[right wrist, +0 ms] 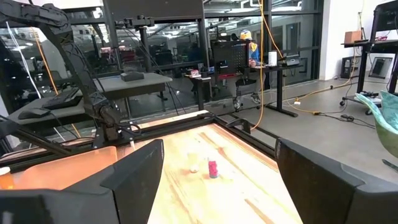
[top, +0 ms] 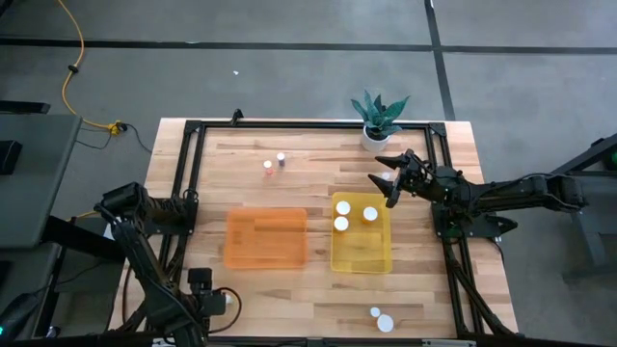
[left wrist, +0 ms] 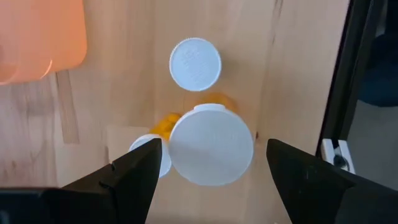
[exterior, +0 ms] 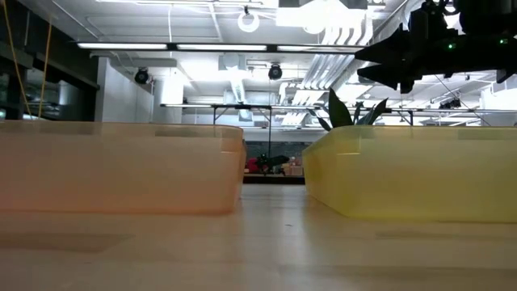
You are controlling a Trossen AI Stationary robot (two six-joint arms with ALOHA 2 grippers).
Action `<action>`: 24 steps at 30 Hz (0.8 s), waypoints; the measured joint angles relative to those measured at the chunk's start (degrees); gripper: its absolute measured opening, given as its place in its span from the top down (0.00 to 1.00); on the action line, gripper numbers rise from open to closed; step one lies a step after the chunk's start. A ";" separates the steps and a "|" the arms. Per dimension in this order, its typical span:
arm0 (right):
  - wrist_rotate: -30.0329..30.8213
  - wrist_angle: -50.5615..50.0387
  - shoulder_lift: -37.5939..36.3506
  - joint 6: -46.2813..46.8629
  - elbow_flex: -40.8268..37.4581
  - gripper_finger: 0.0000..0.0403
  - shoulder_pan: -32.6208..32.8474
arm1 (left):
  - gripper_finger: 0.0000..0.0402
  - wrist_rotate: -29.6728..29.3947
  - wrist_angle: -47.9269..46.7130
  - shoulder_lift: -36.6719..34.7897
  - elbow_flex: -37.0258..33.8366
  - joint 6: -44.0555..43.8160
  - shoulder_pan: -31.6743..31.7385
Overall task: Pick and place medicine bottles into bin by pill shape (circle, oval)
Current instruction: Put the left orange capsule bottle into the yellow bin
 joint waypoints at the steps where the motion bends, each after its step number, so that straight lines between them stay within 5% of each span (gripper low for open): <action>1: 0.00 -0.02 -0.02 0.00 0.00 0.25 0.02 | 0.30 -0.27 0.00 0.04 0.00 0.02 0.00; 24: -0.02 -0.02 0.00 0.00 0.00 0.25 0.00 | 0.30 -0.43 0.07 0.04 -0.13 1.53 0.09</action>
